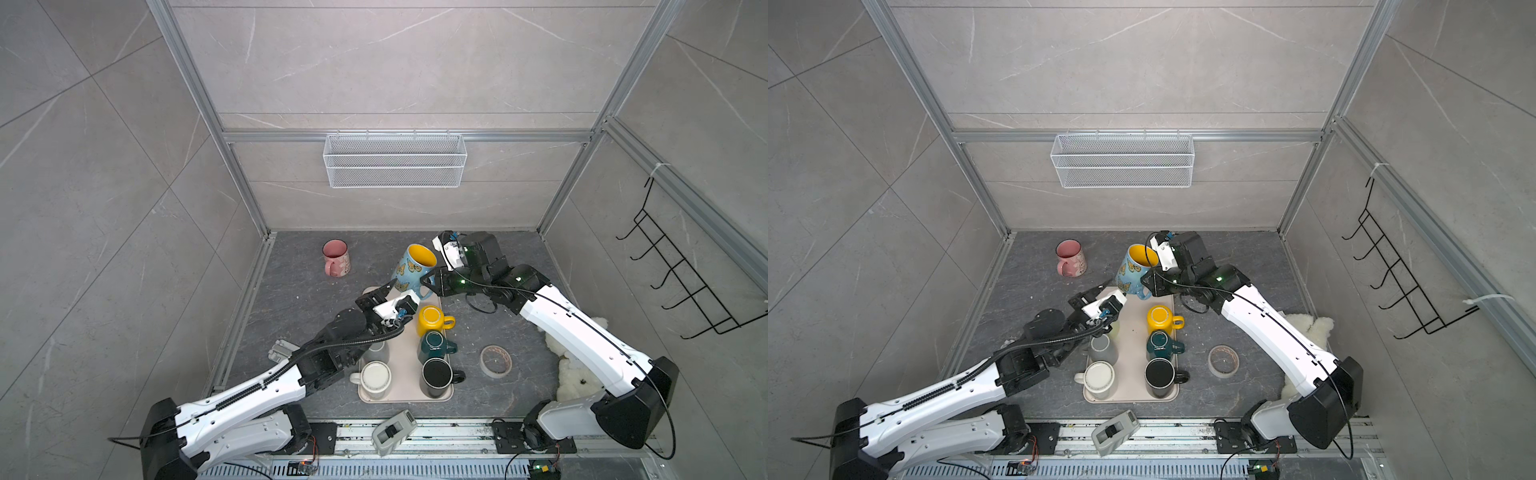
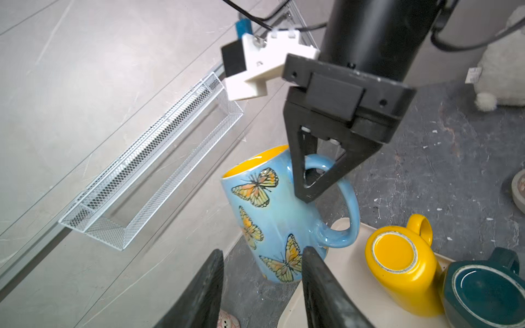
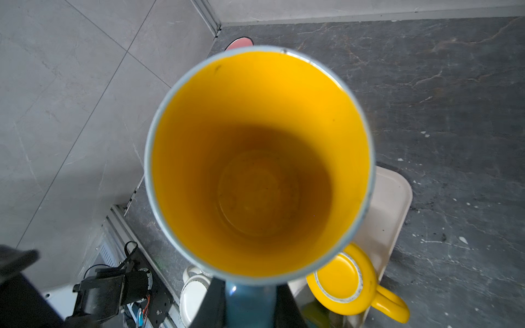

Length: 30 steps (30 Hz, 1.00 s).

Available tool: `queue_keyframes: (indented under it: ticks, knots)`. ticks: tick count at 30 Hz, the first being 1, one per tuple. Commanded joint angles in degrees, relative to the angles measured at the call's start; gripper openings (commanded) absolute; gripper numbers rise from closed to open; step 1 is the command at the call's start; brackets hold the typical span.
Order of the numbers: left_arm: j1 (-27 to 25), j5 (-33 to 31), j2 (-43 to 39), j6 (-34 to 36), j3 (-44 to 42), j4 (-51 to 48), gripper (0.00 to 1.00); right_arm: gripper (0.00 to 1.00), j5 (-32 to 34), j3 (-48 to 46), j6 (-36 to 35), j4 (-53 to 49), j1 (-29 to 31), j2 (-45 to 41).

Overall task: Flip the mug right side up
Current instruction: 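Open and withdraw the left gripper while the right gripper holds the blue mug, then carry the blue mug with the right gripper past the tray toward the pink mug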

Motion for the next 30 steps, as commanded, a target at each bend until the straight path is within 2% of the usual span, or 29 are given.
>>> queue_keyframes:
  ticks: [1, 10, 20, 23, 27, 30]
  knots:
    - [0.0, -1.3, -2.7, -3.9, -0.5, -1.5, 0.48, 0.00, 1.0, 2.4, 1.7, 6.5, 0.1, -1.3]
    - [-0.2, -1.7, -9.6, -9.0, -2.3, -8.2, 0.49, 0.00, 3.5, 5.6, 2.6, 7.7, 0.1, 2.6]
    - [-0.1, -2.6, -14.4, -9.3, -4.1, -12.9, 0.51, 0.00, 7.5, 12.6, 3.3, 8.4, 0.1, 10.7]
    - [-0.1, -6.2, -15.8, -10.0, -4.9, -13.7, 0.51, 0.00, 7.8, 16.7, 3.4, 8.6, 0.1, 15.4]
    - [-0.1, -14.9, -18.2, -17.3, -4.8, -14.7, 0.53, 0.00, 8.2, 24.4, 3.2, 8.5, 0.3, 24.3]
    - [-0.1, -16.9, -20.0, -26.2, -2.5, -19.3, 0.53, 0.00, 9.1, 31.2, 2.5, 8.0, 0.8, 31.3]
